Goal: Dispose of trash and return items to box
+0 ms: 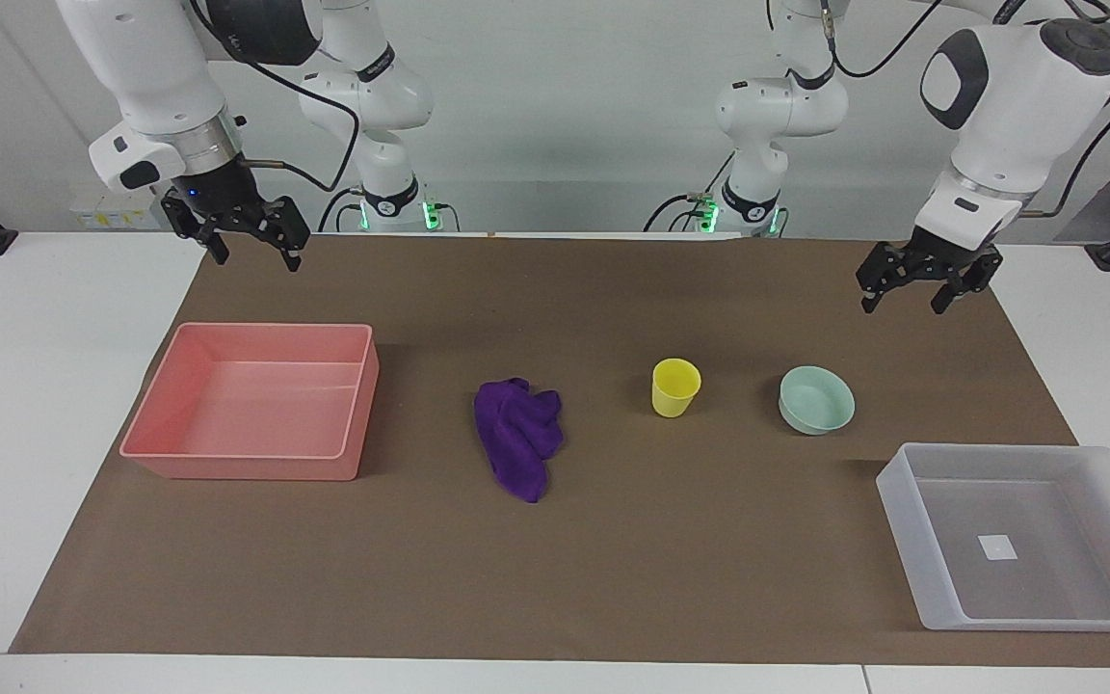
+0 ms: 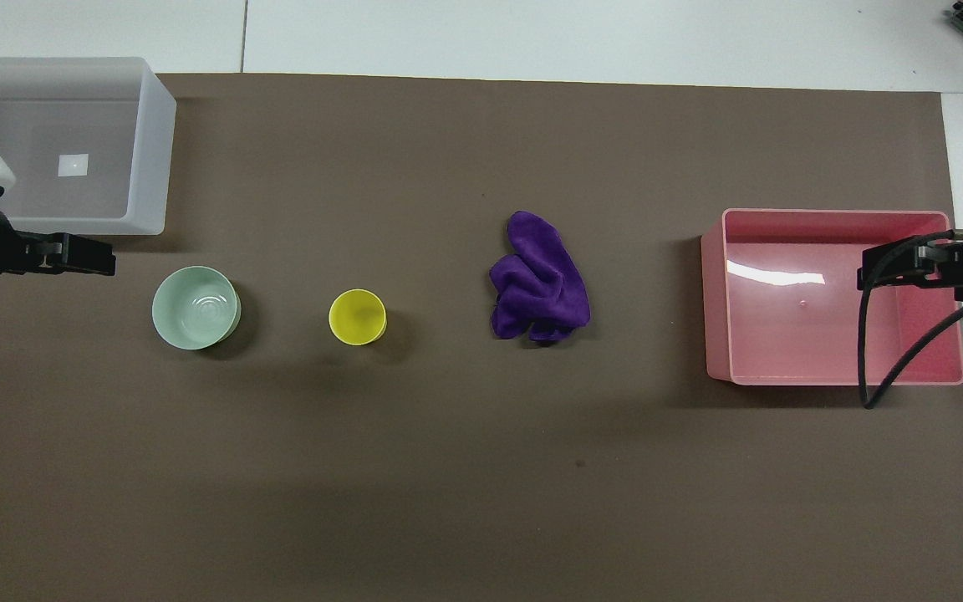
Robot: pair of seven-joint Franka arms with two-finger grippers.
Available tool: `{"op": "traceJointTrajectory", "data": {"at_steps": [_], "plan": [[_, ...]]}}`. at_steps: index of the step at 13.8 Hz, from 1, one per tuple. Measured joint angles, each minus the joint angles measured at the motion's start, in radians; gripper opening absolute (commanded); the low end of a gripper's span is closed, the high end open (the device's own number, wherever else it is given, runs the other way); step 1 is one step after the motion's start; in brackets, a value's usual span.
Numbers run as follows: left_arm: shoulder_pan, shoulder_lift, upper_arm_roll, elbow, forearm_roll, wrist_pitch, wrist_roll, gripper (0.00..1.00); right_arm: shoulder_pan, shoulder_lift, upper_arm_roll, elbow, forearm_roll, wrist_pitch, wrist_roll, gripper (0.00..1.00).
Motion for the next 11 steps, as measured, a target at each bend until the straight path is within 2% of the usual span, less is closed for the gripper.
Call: {"op": "traceJointTrajectory", "data": {"at_steps": [6,11], "plan": [[0.001,0.055,0.001,-0.195,0.0,0.261,0.0,1.0,0.0,0.0,0.0,0.0,0.0,0.0,0.0,1.0],[0.002,0.115,0.001,-0.288,0.0,0.429,0.0,1.0,0.0,0.0,0.0,0.0,0.0,0.0,0.0,1.0]]}}
